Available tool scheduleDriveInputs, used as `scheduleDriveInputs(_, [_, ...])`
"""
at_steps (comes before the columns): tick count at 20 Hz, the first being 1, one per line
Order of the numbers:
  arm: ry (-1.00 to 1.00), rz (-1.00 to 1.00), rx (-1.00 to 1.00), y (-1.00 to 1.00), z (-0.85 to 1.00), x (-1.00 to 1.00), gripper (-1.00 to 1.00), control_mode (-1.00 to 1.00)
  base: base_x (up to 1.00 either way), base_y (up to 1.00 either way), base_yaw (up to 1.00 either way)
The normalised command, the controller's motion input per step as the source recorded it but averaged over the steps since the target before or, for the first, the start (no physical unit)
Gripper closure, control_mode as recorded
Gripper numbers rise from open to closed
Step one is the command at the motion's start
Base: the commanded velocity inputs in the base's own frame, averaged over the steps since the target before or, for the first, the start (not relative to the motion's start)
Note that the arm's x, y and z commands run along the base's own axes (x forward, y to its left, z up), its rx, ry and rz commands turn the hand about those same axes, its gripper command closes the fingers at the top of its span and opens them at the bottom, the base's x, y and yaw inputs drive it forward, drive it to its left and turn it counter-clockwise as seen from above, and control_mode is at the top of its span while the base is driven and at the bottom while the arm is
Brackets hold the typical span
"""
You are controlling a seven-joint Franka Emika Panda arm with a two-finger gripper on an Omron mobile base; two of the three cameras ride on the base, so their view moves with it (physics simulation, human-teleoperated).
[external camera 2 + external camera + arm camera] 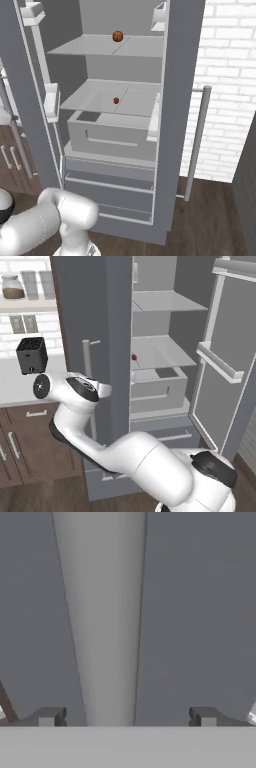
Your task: Take the strawberry from the fridge and place it on top of the pancake, located on the dining counter.
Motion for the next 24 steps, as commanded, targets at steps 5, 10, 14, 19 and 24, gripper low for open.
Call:
scheduleDriveInputs(5, [0.03, -0.30, 0.00, 0.28, -0.01, -0.23, -1.00, -1.00, 0.00, 0.00, 0.00])
scheduleDriveInputs(10, [-0.05, -0.18, 0.03, 0.02, -0.21, -0.54, -1.00, -1.00, 0.00, 0.00, 0.00])
scheduleDriveInputs(14, [-0.10, 0.07, 0.14, -0.38, -0.11, -1.00, -1.00, -1.00, 0.00, 0.00, 0.00])
scheduleDriveInputs(19, [-0.01, 0.25, 0.40, -0.99, -0.01, -0.82, -1.00, -1.00, 0.00, 0.00, 0.00])
scheduleDriveInputs(24, [-0.13, 0.32, 0.52, -0.87, 0.07, -0.66, -1.00, -1.00, 0.00, 0.00, 0.00])
